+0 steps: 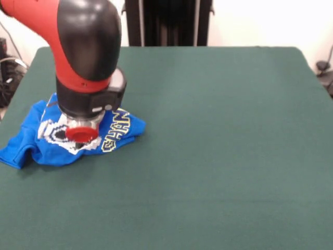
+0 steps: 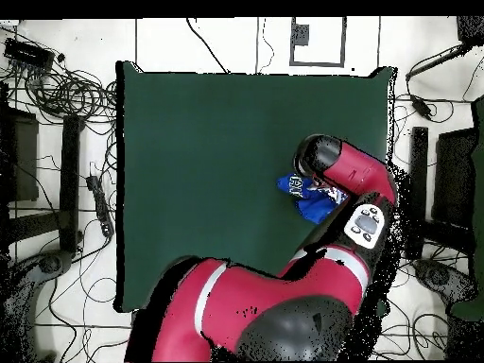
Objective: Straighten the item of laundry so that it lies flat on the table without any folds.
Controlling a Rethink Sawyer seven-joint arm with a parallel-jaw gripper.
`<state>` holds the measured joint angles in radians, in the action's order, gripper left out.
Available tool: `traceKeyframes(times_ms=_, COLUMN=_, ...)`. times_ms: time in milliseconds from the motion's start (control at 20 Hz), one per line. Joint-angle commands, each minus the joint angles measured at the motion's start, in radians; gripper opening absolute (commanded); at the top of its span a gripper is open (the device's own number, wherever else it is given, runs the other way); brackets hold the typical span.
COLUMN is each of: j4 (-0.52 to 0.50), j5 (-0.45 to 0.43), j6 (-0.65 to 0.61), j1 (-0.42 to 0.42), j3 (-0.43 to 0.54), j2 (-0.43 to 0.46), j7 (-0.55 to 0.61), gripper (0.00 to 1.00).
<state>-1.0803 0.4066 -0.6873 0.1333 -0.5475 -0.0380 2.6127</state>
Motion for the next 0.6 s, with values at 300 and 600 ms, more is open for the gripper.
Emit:
traceKeyframes(times_ms=300, j4=0.273, j5=0.119, j6=-0.307, j1=-0.043, j3=0.011, j2=0.125, j7=0.405, gripper=0.0)
traceKeyframes(times_ms=600, j4=0.424, j5=0.201, j6=-0.521, j1=-0.069, j3=-0.057, j2=0.148, j7=0.596, gripper=0.0)
